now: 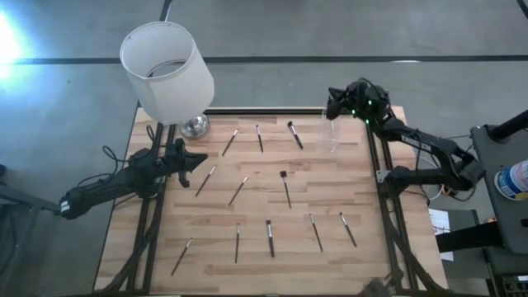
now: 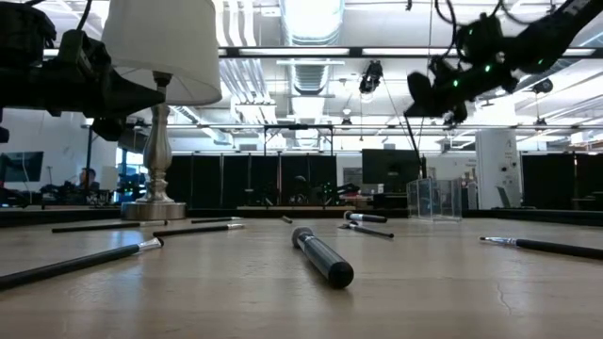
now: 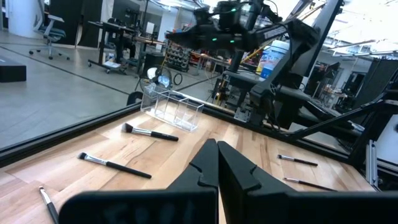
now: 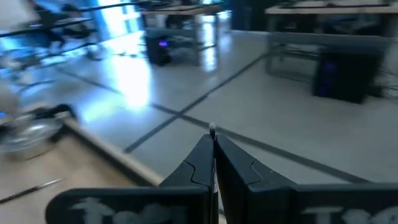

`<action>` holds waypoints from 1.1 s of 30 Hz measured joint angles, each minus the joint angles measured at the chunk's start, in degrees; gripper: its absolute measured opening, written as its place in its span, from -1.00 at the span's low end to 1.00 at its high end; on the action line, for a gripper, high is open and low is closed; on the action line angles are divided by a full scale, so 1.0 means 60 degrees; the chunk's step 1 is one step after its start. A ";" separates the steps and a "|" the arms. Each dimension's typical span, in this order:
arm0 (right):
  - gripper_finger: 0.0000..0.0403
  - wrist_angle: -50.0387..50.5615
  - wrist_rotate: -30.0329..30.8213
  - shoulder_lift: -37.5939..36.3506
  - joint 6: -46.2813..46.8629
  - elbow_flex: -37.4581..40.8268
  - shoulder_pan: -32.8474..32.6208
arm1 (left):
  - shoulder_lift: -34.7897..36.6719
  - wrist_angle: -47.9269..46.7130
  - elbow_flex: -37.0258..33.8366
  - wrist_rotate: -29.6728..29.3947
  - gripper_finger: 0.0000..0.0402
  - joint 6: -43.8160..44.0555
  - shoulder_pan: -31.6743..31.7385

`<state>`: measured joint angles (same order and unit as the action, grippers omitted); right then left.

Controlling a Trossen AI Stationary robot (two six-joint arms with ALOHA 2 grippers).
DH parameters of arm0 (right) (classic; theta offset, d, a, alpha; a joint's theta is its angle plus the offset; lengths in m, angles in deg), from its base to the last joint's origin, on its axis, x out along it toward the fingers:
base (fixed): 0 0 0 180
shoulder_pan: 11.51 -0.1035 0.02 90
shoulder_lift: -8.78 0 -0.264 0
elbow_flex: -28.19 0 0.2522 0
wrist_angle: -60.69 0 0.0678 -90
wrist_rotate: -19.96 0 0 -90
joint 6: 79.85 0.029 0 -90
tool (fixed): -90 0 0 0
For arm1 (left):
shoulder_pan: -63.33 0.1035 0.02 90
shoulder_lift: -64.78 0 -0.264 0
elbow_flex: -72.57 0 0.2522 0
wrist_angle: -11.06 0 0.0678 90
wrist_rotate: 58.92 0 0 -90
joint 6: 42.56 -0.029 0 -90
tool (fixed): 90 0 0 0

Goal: Put items in baskets/containers
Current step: Put the eyeshadow brush into the transparent organizer

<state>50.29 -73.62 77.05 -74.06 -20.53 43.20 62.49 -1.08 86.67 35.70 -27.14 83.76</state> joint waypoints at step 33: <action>-0.96 -0.1227 0.0108 0.2702 -0.0400 -0.0047 0.0827 | 0.0000 0.0000 0.0000 -0.0001 -1.00 -0.0001 0.0000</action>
<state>42.92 -72.97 93.26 -76.45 -20.82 48.17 62.49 -1.08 86.67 35.70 -27.14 83.76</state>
